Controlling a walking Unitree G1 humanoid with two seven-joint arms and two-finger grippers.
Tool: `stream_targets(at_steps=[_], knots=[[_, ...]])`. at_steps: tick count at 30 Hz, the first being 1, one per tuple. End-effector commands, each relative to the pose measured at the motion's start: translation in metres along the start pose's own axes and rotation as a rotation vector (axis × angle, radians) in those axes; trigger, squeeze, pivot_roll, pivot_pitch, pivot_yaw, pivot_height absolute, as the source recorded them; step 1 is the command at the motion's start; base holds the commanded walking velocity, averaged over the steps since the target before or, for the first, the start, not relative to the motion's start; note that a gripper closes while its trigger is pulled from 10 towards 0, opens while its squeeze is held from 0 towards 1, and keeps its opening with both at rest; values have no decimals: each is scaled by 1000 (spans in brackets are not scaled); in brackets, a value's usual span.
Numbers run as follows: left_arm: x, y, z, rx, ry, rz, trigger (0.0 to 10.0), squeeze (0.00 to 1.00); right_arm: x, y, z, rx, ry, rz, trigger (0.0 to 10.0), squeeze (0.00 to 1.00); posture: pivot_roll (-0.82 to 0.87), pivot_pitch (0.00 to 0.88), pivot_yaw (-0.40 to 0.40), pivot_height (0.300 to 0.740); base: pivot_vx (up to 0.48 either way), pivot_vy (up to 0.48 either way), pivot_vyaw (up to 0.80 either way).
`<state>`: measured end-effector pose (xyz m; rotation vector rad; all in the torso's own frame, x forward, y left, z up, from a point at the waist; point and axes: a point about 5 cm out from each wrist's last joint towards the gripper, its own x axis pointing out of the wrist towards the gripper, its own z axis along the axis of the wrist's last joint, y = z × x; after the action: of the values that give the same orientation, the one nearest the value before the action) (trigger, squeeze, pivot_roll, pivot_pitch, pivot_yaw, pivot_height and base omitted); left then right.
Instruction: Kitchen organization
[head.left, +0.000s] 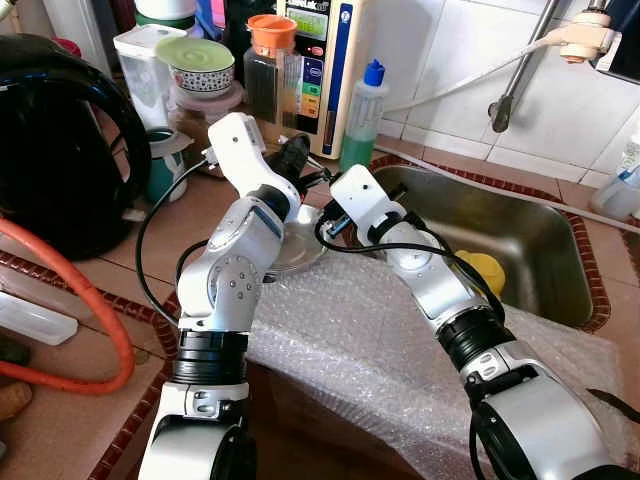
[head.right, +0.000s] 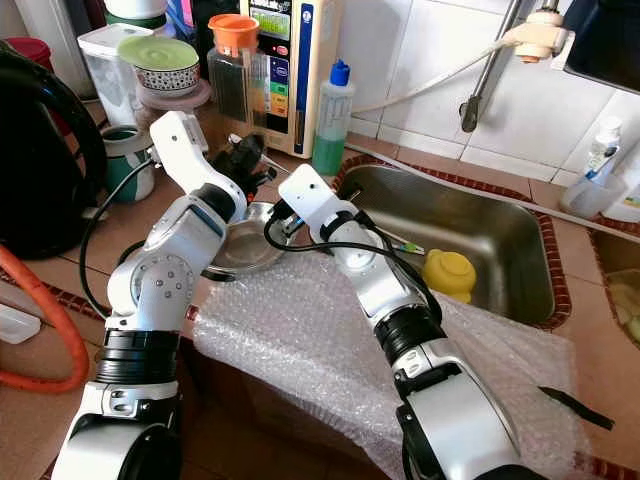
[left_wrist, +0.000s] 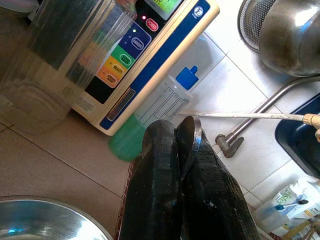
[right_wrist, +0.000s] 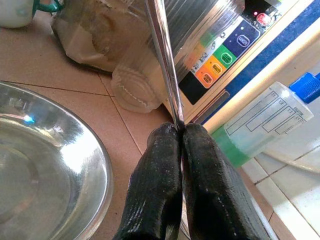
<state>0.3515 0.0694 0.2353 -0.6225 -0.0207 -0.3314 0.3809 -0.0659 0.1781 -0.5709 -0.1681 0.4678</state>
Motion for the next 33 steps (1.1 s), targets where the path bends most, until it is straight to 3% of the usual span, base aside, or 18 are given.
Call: stream_targets(at_steps=[1,3,4,5,7,17,22,25,29,32,33], knots=[[-2,-12,1,-25,-22,-33,0,0,-3,-11,-12,20,65,-35,0,0,139,0,-53,740,0,0,0],[-2,-13,0,-27,-18,-35,0,0,-3,-11,-13,21,64,-34,0,0,139,1,-53,740,0,0,0],[-3,-13,0,-32,-15,-39,745,188,-3,-11,-13,21,64,-34,0,0,139,1,-54,740,0,0,0],[-3,-14,-2,-42,-7,-52,9608,1000,-3,-11,-13,21,64,-35,0,0,139,2,-54,740,0,0,0],[-4,-16,-4,-51,-1,-65,10000,1000,-3,-12,-13,20,63,-39,0,0,139,2,-53,740,0,0,0],[-3,-17,-5,-56,3,-63,10000,1000,-4,-18,-15,14,70,-59,0,0,138,5,-54,740,0,0,0],[-9,-24,-9,-47,38,-136,10000,1000,-6,-25,-20,-5,92,-78,0,0,140,5,-54,740,0,0,0],[-17,-21,-17,-24,81,-165,10000,1000,-9,-38,-24,-63,104,-127,0,0,150,7,-57,740,0,0,0],[-29,-9,-28,54,128,-161,10000,1000,-17,-57,-37,-71,166,-192,0,0,155,10,-58,740,0,0,0],[-34,-2,-31,57,142,-141,10000,1000,-22,-67,-45,-80,201,-223,0,0,154,10,-58,740,0,0,0],[-38,4,-34,72,154,-130,10000,1000,-31,-81,-54,-98,244,-267,0,0,154,10,-57,740,0,0,0]])
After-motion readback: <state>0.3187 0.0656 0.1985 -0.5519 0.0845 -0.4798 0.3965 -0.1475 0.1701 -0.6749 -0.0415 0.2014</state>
